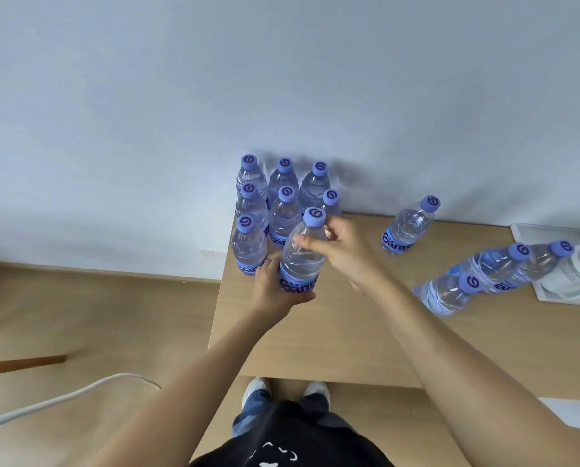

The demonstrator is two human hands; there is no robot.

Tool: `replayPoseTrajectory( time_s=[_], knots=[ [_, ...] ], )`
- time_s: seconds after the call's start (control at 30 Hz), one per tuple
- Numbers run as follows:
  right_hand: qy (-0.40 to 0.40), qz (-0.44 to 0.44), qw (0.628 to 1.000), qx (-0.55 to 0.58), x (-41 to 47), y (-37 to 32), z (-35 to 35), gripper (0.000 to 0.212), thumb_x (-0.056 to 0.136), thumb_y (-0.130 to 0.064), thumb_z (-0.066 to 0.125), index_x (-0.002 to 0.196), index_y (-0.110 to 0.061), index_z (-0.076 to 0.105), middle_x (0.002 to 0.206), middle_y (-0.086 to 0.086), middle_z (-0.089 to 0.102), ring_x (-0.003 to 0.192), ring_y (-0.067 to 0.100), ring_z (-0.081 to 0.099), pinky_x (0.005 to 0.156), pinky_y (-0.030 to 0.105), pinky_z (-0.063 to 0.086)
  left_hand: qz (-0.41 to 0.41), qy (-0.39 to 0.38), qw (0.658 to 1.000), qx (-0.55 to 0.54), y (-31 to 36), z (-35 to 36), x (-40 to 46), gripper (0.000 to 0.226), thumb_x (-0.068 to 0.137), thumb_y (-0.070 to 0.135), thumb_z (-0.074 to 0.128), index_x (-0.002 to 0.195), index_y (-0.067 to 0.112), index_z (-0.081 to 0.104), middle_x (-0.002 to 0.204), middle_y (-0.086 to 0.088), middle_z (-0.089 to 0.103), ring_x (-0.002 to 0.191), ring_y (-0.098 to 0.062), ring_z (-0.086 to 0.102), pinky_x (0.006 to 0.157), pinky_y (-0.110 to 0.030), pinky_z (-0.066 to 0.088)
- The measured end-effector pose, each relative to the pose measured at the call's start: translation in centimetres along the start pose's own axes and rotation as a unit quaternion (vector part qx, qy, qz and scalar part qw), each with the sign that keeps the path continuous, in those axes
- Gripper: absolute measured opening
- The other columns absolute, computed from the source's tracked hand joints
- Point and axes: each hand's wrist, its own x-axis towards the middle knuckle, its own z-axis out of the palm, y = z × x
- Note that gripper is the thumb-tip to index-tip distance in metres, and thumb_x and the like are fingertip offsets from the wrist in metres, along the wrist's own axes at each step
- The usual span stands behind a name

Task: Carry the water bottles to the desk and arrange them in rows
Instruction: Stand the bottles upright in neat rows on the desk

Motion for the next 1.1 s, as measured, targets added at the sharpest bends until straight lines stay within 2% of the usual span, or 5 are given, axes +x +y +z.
replayPoseTrajectory(
  time_s=[0.37, 0.53, 0.7, 0.93, 1.1],
  knots=[
    [0.005, -0.003, 0.999, -0.052, -1.6, 4.9, 3.1, 0.031, 0.076, -0.014, 0.084, 0.093, -0.034, 0.067, 0.081, -0.022, 0.071, 0.077, -0.009, 0.063, 0.074, 0.010, 0.048, -0.004, 0.058, 0.997, 0.050, -6.9, 2.6, 0.6, 0.089, 0.048, 0.015, 0.094, 0.127, 0.013, 0.053, 0.112, 0.006, 0.057, 0.105, -0.021, 0.047, 0.086, -0.032, 0.039],
    [0.010, -0.013, 0.998, -0.059, -1.8, 6.0, 3.8, 0.039, 0.075, -0.014, 0.084, 0.093, -0.044, 0.065, 0.086, -0.024, 0.071, 0.082, -0.005, 0.063, 0.080, 0.018, 0.051, -0.024, 0.075, 0.996, 0.039, -7.1, 2.9, 0.2, 0.078, 0.053, 0.013, 0.093, 0.121, 0.005, 0.057, 0.113, -0.011, 0.063, 0.107, -0.032, 0.052, 0.089, -0.037, 0.042],
    [0.016, -0.034, 0.998, -0.059, -1.1, 6.4, 4.1, 0.041, 0.075, -0.016, 0.083, 0.102, -0.040, 0.065, 0.091, -0.025, 0.070, 0.086, -0.008, 0.063, 0.078, 0.009, 0.046, -0.077, 0.109, 0.990, -0.036, -6.3, 3.3, 0.2, 0.068, 0.060, 0.007, 0.089, 0.120, 0.006, 0.056, 0.113, -0.011, 0.061, 0.106, -0.032, 0.058, 0.091, -0.048, 0.048],
    [0.019, -0.056, 0.996, -0.068, 1.1, 6.2, 4.0, 0.044, 0.076, -0.016, 0.082, 0.101, -0.046, 0.062, 0.094, -0.035, 0.068, 0.091, -0.011, 0.063, 0.080, 0.006, 0.044, -0.174, 0.197, 0.962, -0.081, -5.1, 4.6, 1.7, 0.056, 0.063, 0.006, 0.087, 0.111, 0.008, 0.058, 0.106, -0.005, 0.061, 0.099, -0.026, 0.059, 0.080, -0.028, 0.041],
    [0.028, -0.067, 0.994, -0.081, 2.8, 6.6, 3.8, 0.044, 0.076, -0.017, 0.085, 0.113, -0.030, 0.065, 0.098, -0.029, 0.067, 0.094, -0.013, 0.060, 0.083, 0.007, 0.042, -0.217, 0.222, 0.945, -0.102, -4.2, 5.0, 3.0, 0.051, 0.066, 0.006, 0.084, 0.111, 0.008, 0.059, 0.109, -0.006, 0.062, 0.099, -0.022, 0.058, 0.083, -0.029, 0.044]
  ],
)
